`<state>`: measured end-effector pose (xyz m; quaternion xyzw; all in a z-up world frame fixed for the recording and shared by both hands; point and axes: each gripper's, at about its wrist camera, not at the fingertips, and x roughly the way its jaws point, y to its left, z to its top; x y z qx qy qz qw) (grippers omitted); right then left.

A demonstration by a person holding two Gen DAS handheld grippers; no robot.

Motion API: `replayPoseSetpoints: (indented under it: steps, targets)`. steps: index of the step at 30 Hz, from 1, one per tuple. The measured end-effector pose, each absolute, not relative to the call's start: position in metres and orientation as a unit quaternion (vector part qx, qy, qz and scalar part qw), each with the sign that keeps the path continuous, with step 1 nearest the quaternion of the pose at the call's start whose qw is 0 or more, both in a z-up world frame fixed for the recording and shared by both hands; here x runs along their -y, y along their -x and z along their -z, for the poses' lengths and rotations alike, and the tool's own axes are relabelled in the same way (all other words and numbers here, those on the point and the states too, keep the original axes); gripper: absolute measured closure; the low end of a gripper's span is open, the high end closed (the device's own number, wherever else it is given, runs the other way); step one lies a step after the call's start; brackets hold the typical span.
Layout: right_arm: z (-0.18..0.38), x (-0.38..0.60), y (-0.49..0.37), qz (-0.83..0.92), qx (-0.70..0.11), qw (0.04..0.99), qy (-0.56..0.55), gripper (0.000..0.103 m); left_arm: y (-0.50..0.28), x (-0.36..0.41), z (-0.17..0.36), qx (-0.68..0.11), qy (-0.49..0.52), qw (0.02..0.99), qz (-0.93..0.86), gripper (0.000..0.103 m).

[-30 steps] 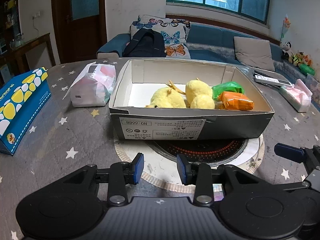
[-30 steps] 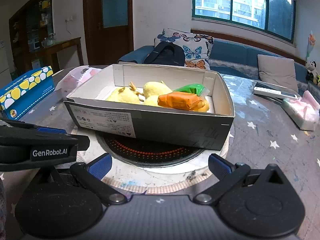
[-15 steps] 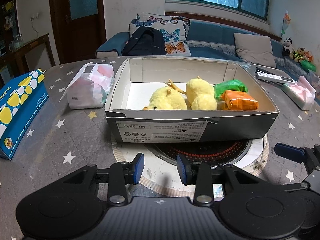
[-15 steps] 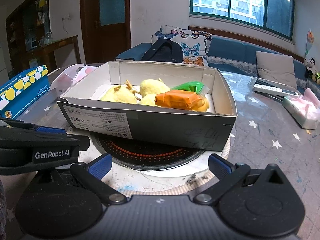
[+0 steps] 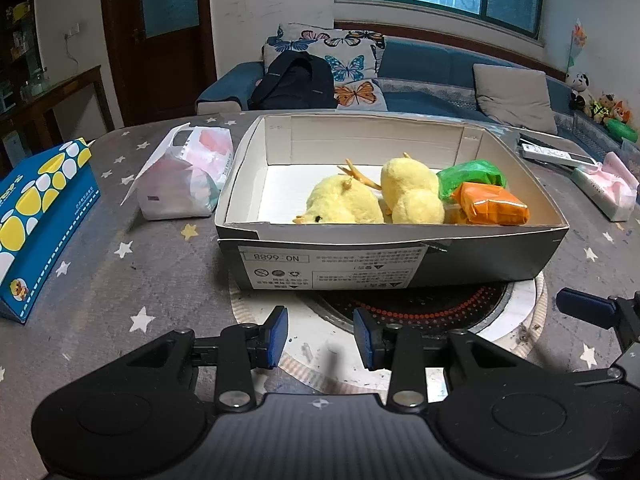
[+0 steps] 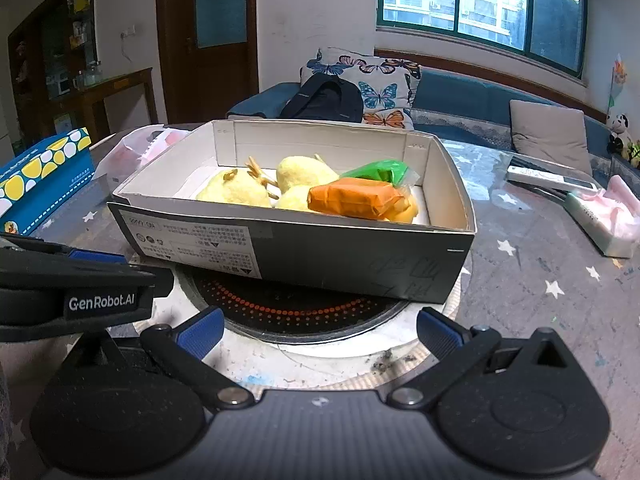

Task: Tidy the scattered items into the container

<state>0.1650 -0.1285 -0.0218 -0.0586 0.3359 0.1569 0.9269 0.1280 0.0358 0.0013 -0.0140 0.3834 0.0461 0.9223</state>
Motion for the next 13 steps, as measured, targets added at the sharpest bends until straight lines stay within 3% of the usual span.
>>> replayPoseSetpoints:
  steps: [13]
  targets:
    - [0.0255, 0.1281, -0.1704, -0.152, -0.339, 0.926, 0.059, 0.0, -0.1301, -0.0353, 0.0016, -0.378, 0.008, 0.924, -0.056, 0.069]
